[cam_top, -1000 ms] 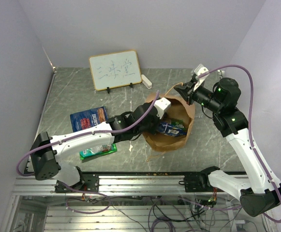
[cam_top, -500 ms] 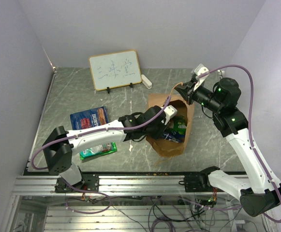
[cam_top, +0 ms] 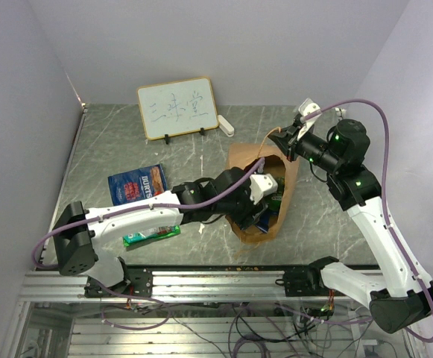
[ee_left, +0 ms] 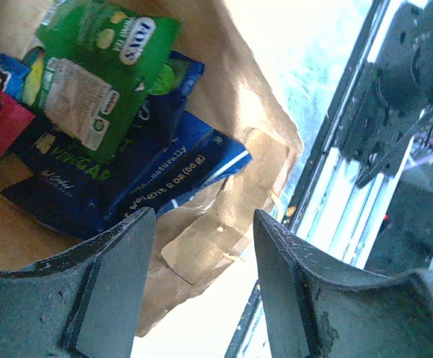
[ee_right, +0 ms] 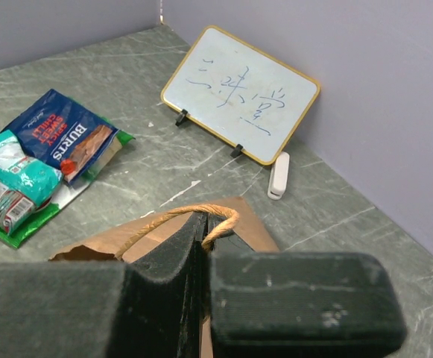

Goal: Take the snacks out of the paper bag
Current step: Take out the snack from the paper bag.

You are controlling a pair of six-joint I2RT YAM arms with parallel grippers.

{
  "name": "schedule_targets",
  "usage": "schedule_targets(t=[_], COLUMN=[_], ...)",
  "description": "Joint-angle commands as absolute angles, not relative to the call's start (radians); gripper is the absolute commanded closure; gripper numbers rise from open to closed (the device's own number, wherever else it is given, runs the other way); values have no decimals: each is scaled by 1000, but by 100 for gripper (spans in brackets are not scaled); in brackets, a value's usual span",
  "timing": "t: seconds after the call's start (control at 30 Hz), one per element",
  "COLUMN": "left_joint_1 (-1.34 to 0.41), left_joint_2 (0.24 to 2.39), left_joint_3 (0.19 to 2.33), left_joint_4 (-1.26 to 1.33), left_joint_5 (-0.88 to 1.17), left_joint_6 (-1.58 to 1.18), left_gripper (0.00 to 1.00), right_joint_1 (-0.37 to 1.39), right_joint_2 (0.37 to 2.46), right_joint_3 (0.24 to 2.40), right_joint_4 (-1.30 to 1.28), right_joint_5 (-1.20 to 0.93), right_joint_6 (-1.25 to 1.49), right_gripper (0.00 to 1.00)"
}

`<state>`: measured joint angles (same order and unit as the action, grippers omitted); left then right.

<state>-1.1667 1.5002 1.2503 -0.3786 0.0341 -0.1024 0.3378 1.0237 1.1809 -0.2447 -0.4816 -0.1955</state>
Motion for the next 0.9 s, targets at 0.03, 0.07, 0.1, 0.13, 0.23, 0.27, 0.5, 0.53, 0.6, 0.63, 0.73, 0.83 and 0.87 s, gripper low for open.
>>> schedule_targets(t=[0.03, 0.07, 0.1, 0.13, 0.23, 0.27, 0.5, 0.53, 0.6, 0.63, 0.73, 0.83, 0.87], left_joint_1=[-1187, -1189, -1190, -1193, -1206, -1212, -1240, -1243, -1244, -1244, -1244, -1244, -1244], left_joint_2=[1526, 1541, 1558, 1570, 1600, 1609, 1709, 1719, 1734, 1738, 1756, 1780, 1790], left_joint_3=[1255, 1268, 1280, 1294, 1301, 1300, 1364, 1372, 1378, 1373, 1363, 1372, 1379], left_joint_4=[-359, -370, -384, -399, -394, -388, -440, -451, -460, -452, -435, -439, -449], left_joint_5=[72, 68, 71, 71, 48, 42, -36, -51, -82, -105, -161, -183, -187], left_joint_6=[74, 100, 124, 143, 202, 222, 354, 371, 391, 404, 444, 452, 449], left_gripper=[34, 34, 34, 34, 32, 32, 37, 37, 37, 37, 38, 40, 40], right_joint_1=[339, 340, 340, 339, 339, 339, 339, 340, 340, 340, 339, 340, 340], right_joint_2=[1021, 1020, 1021, 1020, 1023, 1024, 1025, 1023, 1022, 1022, 1022, 1020, 1018], right_joint_3=[1207, 1209, 1209, 1211, 1219, 1221, 1228, 1227, 1225, 1226, 1227, 1223, 1222], right_joint_4=[-216, -217, -217, -217, -219, -219, -212, -213, -210, -210, -210, -208, -207], right_joint_5=[-482, -482, -483, -483, -487, -489, -485, -484, -479, -479, -479, -475, -474], right_joint_6=[-202, -204, -204, -204, -203, -204, -199, -200, -199, -199, -201, -201, -200], right_gripper=[100, 100, 100, 100, 100, 100, 100, 100, 100, 100, 100, 100, 100])
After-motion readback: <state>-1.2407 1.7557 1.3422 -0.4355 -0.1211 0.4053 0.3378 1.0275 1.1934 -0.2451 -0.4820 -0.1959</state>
